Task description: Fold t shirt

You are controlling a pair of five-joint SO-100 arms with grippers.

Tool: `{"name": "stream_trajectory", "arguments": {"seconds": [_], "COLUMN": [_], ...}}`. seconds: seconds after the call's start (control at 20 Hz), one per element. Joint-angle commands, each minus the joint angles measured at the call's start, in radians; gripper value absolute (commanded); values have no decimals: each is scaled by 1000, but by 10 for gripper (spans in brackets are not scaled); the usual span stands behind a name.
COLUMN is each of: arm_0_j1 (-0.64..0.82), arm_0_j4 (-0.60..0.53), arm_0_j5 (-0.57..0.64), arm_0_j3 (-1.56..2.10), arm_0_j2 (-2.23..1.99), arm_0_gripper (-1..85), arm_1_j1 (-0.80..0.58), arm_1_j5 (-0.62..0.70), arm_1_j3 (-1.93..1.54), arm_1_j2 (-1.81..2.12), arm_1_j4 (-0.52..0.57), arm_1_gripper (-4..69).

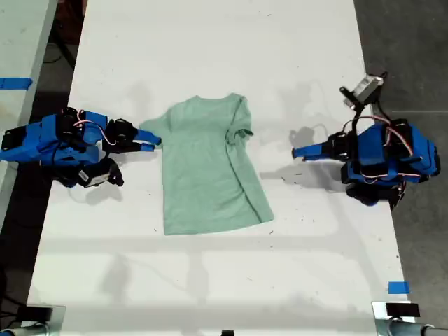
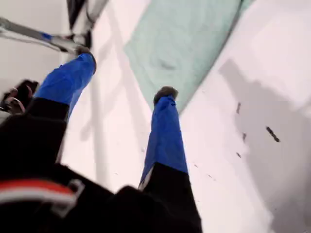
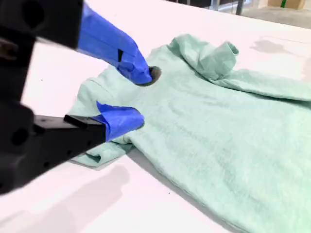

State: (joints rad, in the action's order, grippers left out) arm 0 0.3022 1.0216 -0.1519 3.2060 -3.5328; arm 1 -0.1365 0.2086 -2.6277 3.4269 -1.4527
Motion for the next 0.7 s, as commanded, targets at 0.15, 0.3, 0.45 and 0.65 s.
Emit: {"name": "stream_trajectory", "arguments": {"seconds": [0.15,0.3,0.45,0.65], "arm_0_j1": [-15,-15,-15,-15], "arm_0_j4": [-12,-12,-11,-11], "arm_0_j5": [5,8,9,9], "arm_0_j3": [17,17,15,15], "arm_0_j2": [-5,-5,-5,-5], "arm_0_gripper": [101,114,115,111], "arm_1_j1": [28,25,23,21], "arm_1_j5": [-5,-32,-41,-38], "arm_1_j3": [-150,-150,-141,-126], "arm_1_j2": [74,77,77,77], "arm_1_j4": [61,-8,-29,-23], "arm_1_gripper": [273,270,270,268]}}
